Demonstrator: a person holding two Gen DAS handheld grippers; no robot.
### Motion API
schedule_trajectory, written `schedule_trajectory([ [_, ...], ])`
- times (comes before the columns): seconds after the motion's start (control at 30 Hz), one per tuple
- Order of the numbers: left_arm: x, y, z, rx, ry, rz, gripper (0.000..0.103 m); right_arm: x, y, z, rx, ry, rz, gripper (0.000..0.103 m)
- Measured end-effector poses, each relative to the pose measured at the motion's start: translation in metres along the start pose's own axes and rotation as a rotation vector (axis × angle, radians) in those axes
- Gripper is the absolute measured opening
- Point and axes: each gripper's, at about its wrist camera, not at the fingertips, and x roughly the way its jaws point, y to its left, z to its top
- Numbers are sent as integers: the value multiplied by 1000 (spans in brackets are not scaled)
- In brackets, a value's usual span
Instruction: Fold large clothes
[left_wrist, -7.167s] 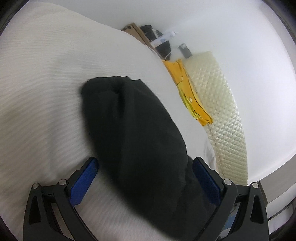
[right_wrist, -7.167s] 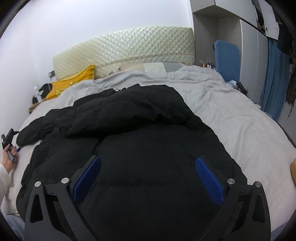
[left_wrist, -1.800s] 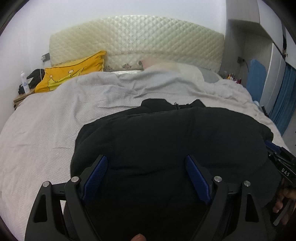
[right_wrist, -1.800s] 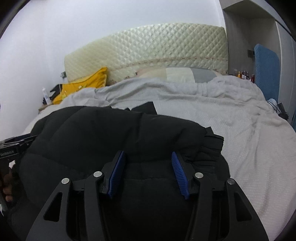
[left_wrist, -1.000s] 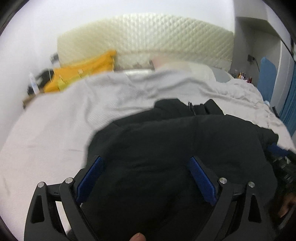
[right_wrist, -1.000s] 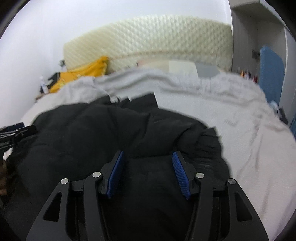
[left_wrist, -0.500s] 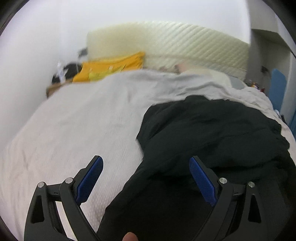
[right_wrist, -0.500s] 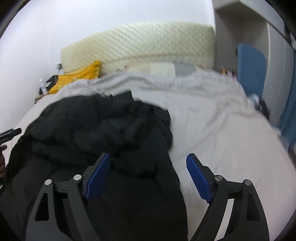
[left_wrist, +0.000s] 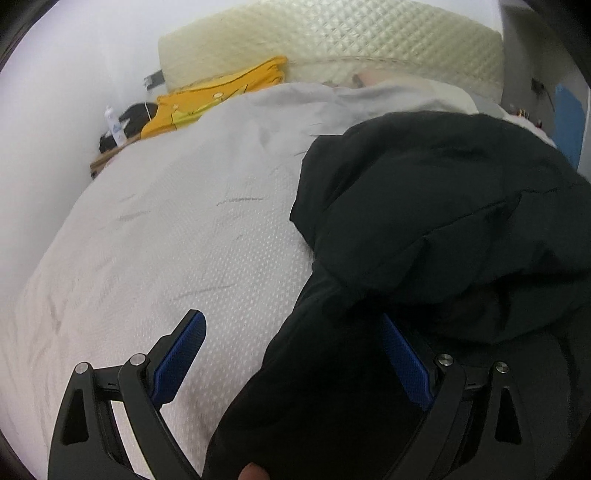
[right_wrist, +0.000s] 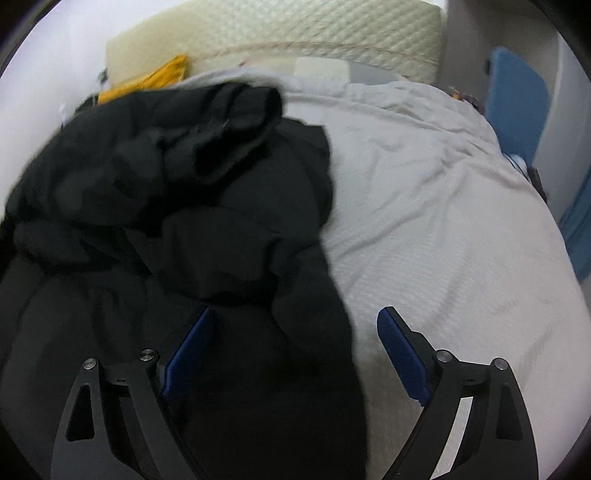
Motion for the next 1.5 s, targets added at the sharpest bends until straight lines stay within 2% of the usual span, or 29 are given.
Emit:
schedule_trajectory([
  [0.07, 5, -2, 2, 7, -16, 40, 95, 4, 5, 3, -25, -20, -21, 89],
  [0.17, 9, 8, 6, -48, -45, 75, 95, 4, 6, 12, -11, -75, -61, 89],
  [0.37, 9, 29, 11, -149, -110, 91, 95, -2, -8, 19, 72, -178, -85, 90],
  [0.43, 12, 34, 13, -173, -110, 107, 95, -4, -15, 20, 103, -199, -86, 92],
  [0.53, 20, 43, 13, -215, -107, 124, 95, 0, -24, 20, 138, -198, -86, 98],
  [0.63, 26, 49, 11, -247, -77, 86, 95, 9, -33, 23, 181, -176, -60, 100],
  [0.73, 18, 46, 13, -211, -71, 80, 95, 1, -27, 24, 167, -171, -62, 100],
  [0.8, 3, 42, 14, -197, -79, 60, 95, -14, -22, 20, 177, -172, -35, 100],
  [0.9, -27, 40, 17, -186, -107, 30, 95, -47, -15, 15, 216, -198, 14, 100],
  [1.07, -106, 44, 30, -216, -228, -7, 95, -123, 0, 28, 206, -319, 43, 100],
  [1.3, -255, 62, 57, -228, -421, -51, 95, -247, 13, 56, 211, -497, 57, 100],
  [1.43, -343, 75, 67, -218, -548, -41, 95, -311, 23, 62, 195, -576, 64, 101],
  [1.5, -384, 79, 66, -206, -614, -27, 95, -335, 31, 59, 185, -591, 34, 101],
])
